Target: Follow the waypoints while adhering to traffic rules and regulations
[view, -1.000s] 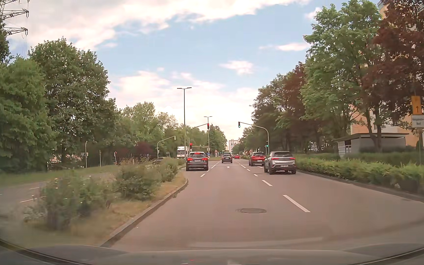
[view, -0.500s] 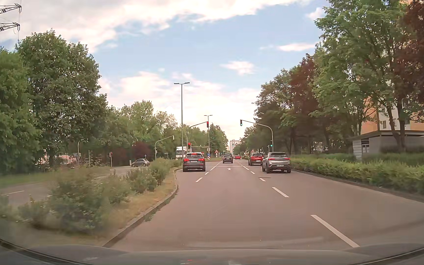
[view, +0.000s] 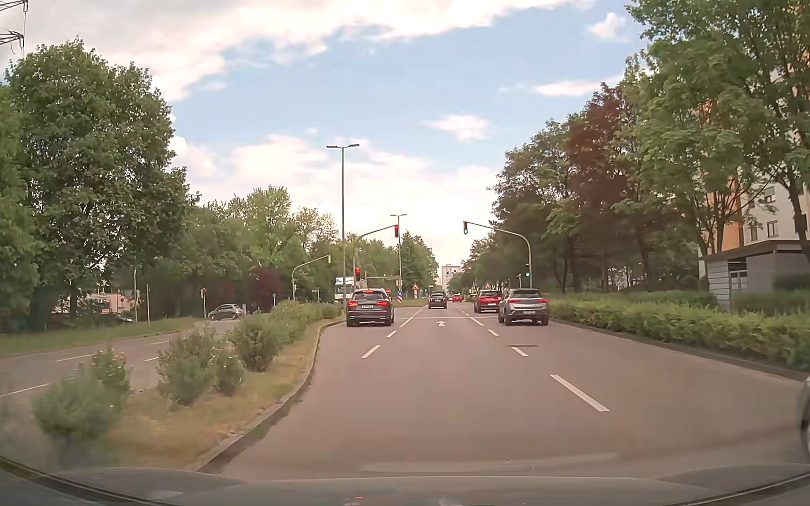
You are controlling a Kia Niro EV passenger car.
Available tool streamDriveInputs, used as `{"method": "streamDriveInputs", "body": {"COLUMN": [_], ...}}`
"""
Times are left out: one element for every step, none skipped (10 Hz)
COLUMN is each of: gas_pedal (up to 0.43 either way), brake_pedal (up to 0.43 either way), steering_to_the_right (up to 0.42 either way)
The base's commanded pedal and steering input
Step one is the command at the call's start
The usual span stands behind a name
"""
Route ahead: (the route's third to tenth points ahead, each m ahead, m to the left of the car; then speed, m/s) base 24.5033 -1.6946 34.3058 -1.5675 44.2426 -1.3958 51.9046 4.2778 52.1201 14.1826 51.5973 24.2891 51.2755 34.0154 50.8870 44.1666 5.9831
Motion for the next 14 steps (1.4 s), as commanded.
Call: {"method": "streamDriveInputs", "body": {"gas_pedal": [0.000,0.000,0.000,0.000,0.000,0.000,0.000,0.000,0.000,0.000,0.000,0.000,0.000,0.000], "brake_pedal": [0.140,0.128,0.110,0.104,0.098,0.098,0.098,0.098,0.098,0.098,0.067,0.061,0.061,0.061], "steering_to_the_right": [-0.014,-0.015,-0.017,-0.017,-0.026,-0.037,-0.047,-0.053,-0.060,-0.069,-0.069,-0.069,-0.069,-0.071]}}
